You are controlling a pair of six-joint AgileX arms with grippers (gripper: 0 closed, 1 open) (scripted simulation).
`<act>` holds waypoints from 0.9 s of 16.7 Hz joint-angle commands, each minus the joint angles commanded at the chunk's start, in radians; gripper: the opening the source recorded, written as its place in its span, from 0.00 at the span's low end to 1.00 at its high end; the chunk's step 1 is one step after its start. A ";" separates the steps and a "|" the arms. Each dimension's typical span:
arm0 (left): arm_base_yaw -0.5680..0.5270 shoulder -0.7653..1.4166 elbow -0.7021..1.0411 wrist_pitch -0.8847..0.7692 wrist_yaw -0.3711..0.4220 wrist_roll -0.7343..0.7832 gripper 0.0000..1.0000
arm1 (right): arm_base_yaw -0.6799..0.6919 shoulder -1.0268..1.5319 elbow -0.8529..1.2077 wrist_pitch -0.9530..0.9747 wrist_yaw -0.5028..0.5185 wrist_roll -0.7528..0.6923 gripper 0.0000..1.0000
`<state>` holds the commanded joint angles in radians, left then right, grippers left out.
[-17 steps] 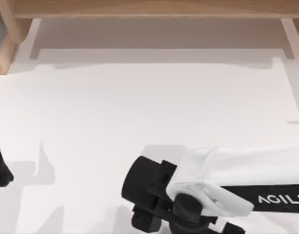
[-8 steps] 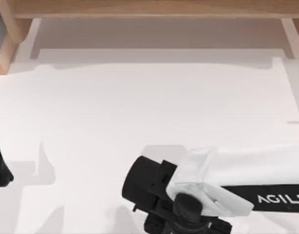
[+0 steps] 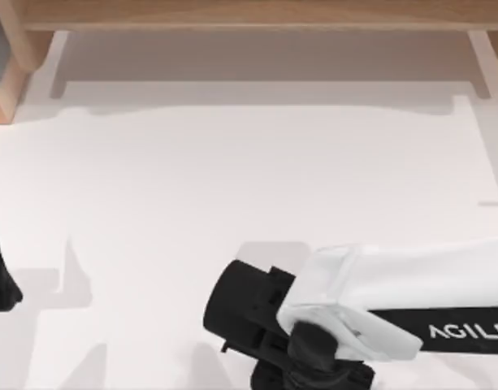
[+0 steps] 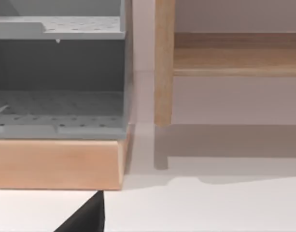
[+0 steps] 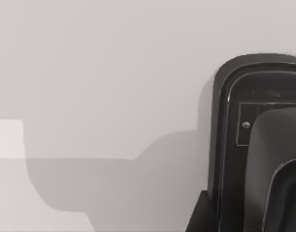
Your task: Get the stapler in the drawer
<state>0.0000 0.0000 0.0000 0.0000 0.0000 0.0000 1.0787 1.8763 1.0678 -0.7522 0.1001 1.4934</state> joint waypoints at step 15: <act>0.000 0.000 0.000 0.000 0.000 0.000 1.00 | 0.002 -0.059 0.060 -0.117 0.000 -0.001 0.00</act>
<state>0.0000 0.0000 0.0000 0.0000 0.0000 0.0000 1.0804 1.8174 1.1277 -0.8696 0.0998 1.4928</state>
